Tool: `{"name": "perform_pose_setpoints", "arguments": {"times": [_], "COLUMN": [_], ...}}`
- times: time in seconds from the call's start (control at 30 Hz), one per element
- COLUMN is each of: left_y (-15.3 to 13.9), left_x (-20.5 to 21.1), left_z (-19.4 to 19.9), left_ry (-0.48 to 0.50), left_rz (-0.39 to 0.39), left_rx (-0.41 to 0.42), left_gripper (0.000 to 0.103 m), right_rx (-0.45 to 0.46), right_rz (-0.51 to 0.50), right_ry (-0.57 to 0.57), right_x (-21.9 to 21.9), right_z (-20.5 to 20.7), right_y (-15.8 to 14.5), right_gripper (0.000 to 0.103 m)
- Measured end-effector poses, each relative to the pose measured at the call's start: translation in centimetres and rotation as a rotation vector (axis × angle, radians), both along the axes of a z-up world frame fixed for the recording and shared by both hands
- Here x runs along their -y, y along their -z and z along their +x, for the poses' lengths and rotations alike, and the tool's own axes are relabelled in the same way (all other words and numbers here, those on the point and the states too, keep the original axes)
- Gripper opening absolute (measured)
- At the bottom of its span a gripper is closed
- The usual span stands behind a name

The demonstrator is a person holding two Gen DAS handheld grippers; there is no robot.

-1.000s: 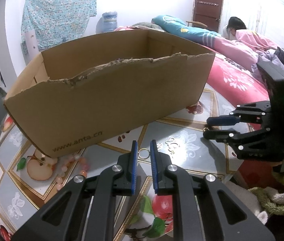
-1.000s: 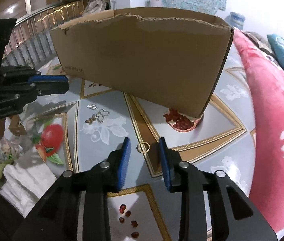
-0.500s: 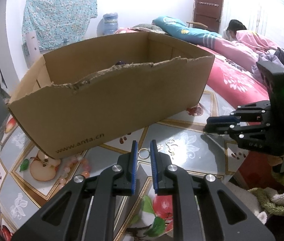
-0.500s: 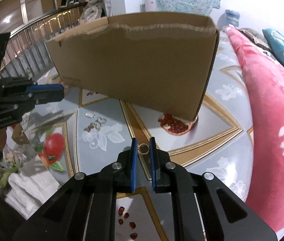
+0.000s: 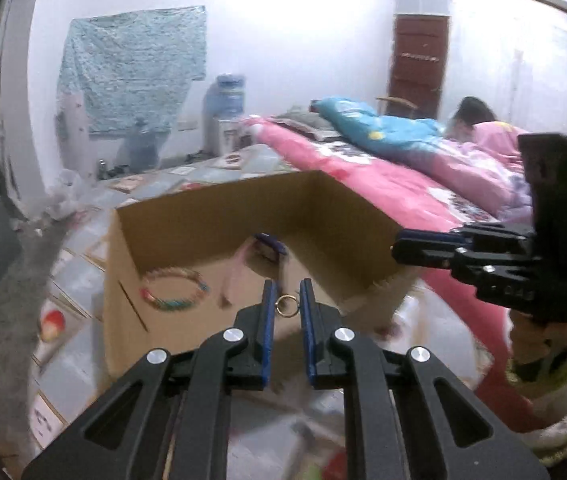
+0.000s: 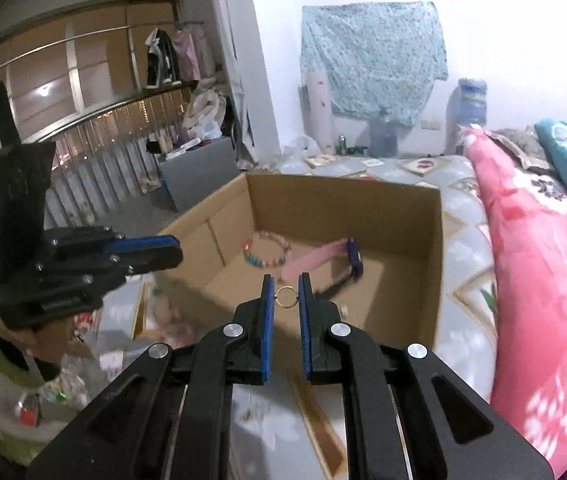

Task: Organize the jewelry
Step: 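Lower the left gripper into the box and open to drop the ring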

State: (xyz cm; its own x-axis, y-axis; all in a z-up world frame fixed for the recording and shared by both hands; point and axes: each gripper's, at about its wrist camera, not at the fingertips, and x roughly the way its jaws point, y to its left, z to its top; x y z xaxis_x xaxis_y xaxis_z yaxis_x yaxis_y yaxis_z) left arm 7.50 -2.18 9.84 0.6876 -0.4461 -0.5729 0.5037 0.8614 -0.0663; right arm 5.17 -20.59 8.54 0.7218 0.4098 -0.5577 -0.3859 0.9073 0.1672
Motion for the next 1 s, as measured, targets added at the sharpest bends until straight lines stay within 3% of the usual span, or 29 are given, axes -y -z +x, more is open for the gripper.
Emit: {"name": "perform_pose_setpoints", "arguments": {"times": [0.23,0.33,0.4,0.57,0.73,0.93,1.0], "left_y": [2.4,3.3,3.6,3.7,2.6,0.7,0.4], "left_x": [-0.4,-0.4,-0.4,-0.6,-1.5,-2.8,-2.8], "left_z": [7.5,8.9,9.3,9.6,8.5,4.5,2.8], "left_ry": [-0.093,-0.108,-0.111,-0.128,-0.143,-0.116,-0.092], "left_rz": [0.014,0.028,0.024,0.000,-0.050,-0.109,-0.115], "left_rx": [-0.205,-0.233,-0.244,-0.239,-0.201,-0.110,-0.088], "left_gripper": [0.012,0.012,0.018,0.030,0.030,0.030,0.033], "right_rx": [-0.188,-0.201,-0.194,-0.153,-0.091,0.012,0.043], "right_rz": [-0.032,-0.071,-0.069,-0.052,-0.011,0.036,0.038], "right_ry": [0.063,0.083,0.081,0.088,0.104,0.057,0.009], "right_x": [-0.3,-0.4,-0.3,0.5,2.1,3.3,3.4], "right_z": [7.6,8.7,8.8,7.8,6.6,2.4,0.5], "right_y": [1.6,2.1,2.0,1.4,0.0,-1.9,-2.2], "right_gripper": [0.011,0.013,0.018,0.023,0.024,0.029,0.036]}}
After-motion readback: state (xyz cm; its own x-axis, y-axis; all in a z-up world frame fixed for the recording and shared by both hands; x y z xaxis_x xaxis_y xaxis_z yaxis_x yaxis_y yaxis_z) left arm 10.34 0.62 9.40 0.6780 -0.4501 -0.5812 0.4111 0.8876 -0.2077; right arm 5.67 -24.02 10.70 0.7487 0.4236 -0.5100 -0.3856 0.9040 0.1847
